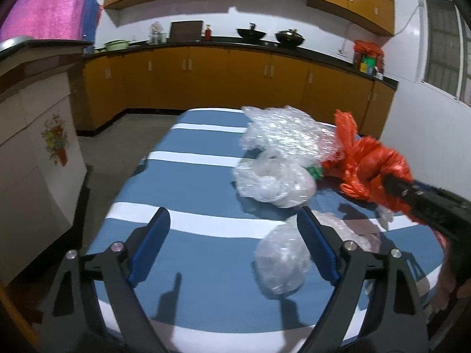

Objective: Collect trash
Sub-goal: 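Grasp a clear plastic bag with the left gripper while the right gripper holds the red bag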

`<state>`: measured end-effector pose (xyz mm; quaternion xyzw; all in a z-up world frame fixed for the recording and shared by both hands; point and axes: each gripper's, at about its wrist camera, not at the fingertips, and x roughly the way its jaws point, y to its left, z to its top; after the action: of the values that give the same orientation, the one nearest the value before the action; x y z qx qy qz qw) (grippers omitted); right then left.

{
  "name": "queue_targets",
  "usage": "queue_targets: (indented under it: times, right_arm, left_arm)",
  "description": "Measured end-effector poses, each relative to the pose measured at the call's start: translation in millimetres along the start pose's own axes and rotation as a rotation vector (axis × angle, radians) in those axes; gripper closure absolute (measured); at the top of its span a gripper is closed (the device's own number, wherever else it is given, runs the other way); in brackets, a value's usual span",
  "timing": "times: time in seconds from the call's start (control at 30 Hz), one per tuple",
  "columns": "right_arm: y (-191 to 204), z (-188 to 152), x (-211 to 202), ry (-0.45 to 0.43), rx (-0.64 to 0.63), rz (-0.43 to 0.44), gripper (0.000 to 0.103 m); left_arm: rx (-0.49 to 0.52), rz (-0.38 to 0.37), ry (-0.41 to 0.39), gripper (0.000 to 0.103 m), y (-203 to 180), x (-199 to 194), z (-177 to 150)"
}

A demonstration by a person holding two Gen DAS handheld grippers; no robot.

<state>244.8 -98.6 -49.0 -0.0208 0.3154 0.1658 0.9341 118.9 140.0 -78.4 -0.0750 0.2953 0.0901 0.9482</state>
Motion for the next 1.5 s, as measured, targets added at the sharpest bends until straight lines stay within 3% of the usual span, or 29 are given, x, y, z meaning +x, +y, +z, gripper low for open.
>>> queue_targets:
  times: [0.17, 0.47, 0.57, 0.67, 0.83, 0.93, 1.23, 1.5]
  right_arm:
    - [-23, -3, -29, -0.054, 0.016, -0.075, 0.068]
    - [-54, -17, -33, -0.021, 0.078, -0.146, 0.068]
    - [-60, -22, -35, -0.014, 0.089, -0.153, 0.068]
    - [-65, -27, -39, -0.012, 0.095, -0.158, 0.068]
    - [-71, -30, -45, -0.015, 0.109, -0.157, 0.068]
    - [-74, -32, -50, -0.019, 0.120, -0.156, 0.068]
    - [-96, -34, -75, -0.053, 0.172, -0.185, 0.068]
    - [-135, -39, -102, -0.089, 0.254, -0.269, 0.068]
  left_arm:
    - [0.054, -0.053, 0.044, 0.017, -24, 17, 1]
    - [0.103, -0.121, 0.183, 0.018, -60, 59, -2]
    - [0.117, -0.143, 0.246, 0.027, -69, 70, -8]
    - [0.100, -0.157, 0.257, 0.036, -72, 73, -12]
    - [0.109, -0.179, 0.253, 0.059, -80, 70, -14]
    - [0.113, -0.181, 0.247, 0.065, -86, 67, -14]
    - [0.119, -0.232, 0.171, 0.067, -108, 35, 8]
    - [0.169, -0.353, 0.103, 0.066, -161, 4, 32]
